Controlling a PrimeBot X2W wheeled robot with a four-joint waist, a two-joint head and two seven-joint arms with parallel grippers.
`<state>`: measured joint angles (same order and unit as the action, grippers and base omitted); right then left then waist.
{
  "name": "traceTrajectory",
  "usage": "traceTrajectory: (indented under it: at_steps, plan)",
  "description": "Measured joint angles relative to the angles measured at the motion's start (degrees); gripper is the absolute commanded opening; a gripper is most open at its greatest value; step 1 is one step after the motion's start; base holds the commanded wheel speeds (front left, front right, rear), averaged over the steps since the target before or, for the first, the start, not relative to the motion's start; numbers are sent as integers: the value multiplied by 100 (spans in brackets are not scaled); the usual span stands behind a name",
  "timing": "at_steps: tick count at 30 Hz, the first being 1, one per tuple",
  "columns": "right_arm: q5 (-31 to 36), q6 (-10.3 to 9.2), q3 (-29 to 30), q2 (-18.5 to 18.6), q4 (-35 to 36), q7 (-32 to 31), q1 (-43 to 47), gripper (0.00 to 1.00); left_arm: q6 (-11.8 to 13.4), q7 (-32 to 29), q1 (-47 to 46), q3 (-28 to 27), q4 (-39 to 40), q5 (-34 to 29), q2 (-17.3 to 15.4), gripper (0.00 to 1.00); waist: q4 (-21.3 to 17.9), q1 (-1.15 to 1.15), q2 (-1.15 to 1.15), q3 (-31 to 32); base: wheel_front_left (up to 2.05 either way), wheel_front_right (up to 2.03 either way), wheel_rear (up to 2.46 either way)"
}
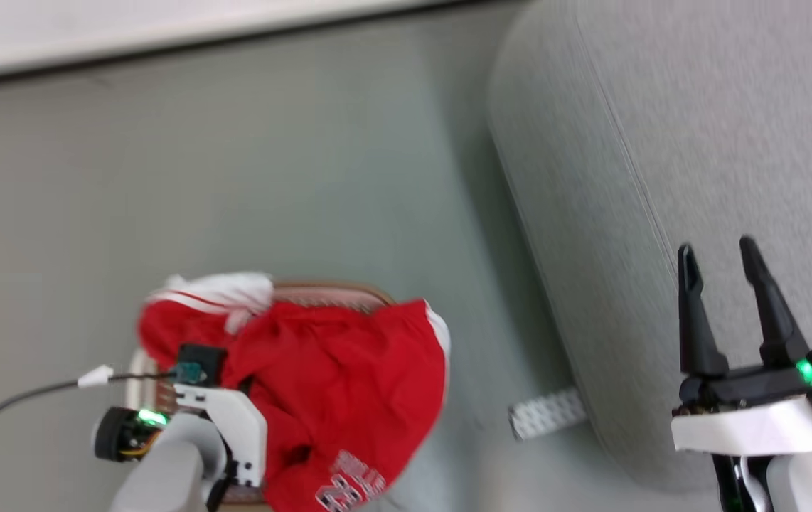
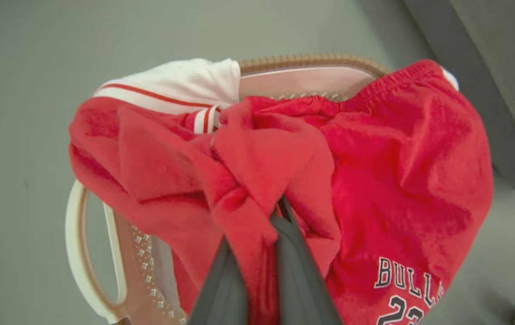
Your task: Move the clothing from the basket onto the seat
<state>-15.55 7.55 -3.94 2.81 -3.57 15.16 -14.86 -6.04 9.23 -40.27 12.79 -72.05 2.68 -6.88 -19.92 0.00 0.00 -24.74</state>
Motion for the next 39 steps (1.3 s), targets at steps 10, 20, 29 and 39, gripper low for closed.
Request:
traceTrajectory:
  at_steps: [10, 20, 29, 39]
  plan:
    - [326, 0, -33, 2, -259, 0, 577, 100, -125, 506, 383, 101, 453, 597, 375, 0, 703, -1, 0, 1243, 0, 0, 0]
    - [320, 0, -299, 30, -347, 1, 1044, 100, -98, 408, 988, 1007, 2684, 1979, 412, 0, 1418, -2, 0, 2294, 0, 0, 0]
    - [276, 0, -523, 33, -263, 1, 1145, 100, 319, -432, 1131, 927, 5211, 2271, 322, 0, 1764, -2, 0, 2728, 0, 0, 0]
    - [200, 0, -797, 44, -38, 1, 1143, 100, 713, -1288, 1152, 716, 6861, 2417, 64, 0, 1744, -1, 0, 2739, 0, 0, 0]
